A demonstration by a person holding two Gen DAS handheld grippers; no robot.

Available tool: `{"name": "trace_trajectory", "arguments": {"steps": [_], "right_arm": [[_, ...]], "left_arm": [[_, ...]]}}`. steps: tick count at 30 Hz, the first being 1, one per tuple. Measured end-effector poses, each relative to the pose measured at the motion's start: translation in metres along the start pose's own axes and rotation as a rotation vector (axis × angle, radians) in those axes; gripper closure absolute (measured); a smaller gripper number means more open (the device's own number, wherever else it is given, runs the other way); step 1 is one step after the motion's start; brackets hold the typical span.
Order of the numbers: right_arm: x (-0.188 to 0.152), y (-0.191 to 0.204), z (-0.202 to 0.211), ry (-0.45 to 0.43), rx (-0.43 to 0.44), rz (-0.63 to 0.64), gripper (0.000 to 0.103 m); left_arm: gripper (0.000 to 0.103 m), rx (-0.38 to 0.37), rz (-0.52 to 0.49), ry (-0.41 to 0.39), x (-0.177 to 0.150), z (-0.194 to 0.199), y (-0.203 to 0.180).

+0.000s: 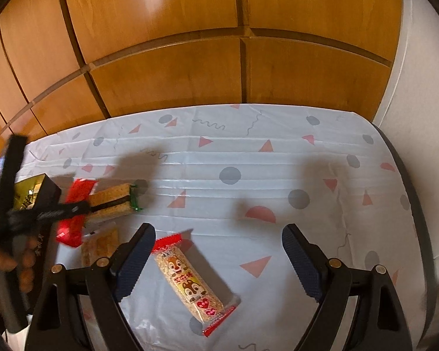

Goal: Organize snacks
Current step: 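Grasp the red candy bag with the left gripper while the right grasps the sesame stick bar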

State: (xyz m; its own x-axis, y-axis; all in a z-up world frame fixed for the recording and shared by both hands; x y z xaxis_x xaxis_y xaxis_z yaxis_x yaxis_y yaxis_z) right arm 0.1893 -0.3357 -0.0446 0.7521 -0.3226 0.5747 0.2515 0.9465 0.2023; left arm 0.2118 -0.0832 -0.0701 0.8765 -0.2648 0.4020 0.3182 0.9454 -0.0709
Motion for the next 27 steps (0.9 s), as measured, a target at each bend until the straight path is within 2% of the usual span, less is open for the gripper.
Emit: {"name": "trace_trajectory", "arguments": {"steps": [3, 8, 10, 14, 16, 19, 21, 24, 27], "right_arm": [[0.000, -0.004, -0.002, 0.001, -0.018, -0.009, 0.014], [0.000, -0.013, -0.004, 0.005, -0.048, -0.031, 0.014], [0.000, -0.016, -0.005, 0.007, -0.065, -0.039, 0.014], [-0.002, -0.021, -0.008, 0.019, -0.065, -0.066, 0.014], [-0.005, -0.018, -0.010, 0.036, -0.044, -0.063, 0.014], [-0.011, -0.008, -0.016, 0.072, -0.003, -0.023, 0.020], [-0.019, 0.003, -0.022, 0.109, 0.008, 0.026, 0.026], [-0.036, 0.022, -0.035, 0.192, 0.034, 0.129, 0.027], [-0.055, 0.035, -0.049, 0.245, -0.003, 0.238, 0.029]], "left_arm": [[0.062, -0.038, -0.112, -0.015, -0.035, 0.026, -0.017], [0.062, -0.096, -0.263, 0.010, -0.086, 0.040, -0.046], [0.062, -0.096, -0.305, 0.023, -0.105, 0.041, -0.053], [0.062, -0.049, -0.372, 0.034, -0.135, 0.033, -0.061], [0.061, -0.041, -0.379, 0.039, -0.141, 0.023, -0.061], [0.059, -0.018, -0.400, -0.015, -0.142, 0.025, -0.065], [0.057, -0.037, -0.375, -0.032, -0.141, 0.024, -0.063], [0.056, -0.042, -0.375, -0.067, -0.143, 0.024, -0.060], [0.056, -0.042, -0.377, -0.096, -0.147, 0.024, -0.060]]}}
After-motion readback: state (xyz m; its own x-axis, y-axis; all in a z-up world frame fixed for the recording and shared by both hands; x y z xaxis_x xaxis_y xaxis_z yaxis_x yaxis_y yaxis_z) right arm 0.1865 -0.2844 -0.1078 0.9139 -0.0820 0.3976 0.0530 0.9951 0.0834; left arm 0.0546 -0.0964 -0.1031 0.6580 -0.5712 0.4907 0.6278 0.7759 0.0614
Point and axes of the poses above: each gripper's, at about its wrist camera, not at the fingertips, and z roughly against the way its jaws point, y to its left, x to its top, the point moved 5 cm from there along -z, roughly the way its jaws point, and after that the axes turned 12 degrees about -z, right-handed, at the moved point
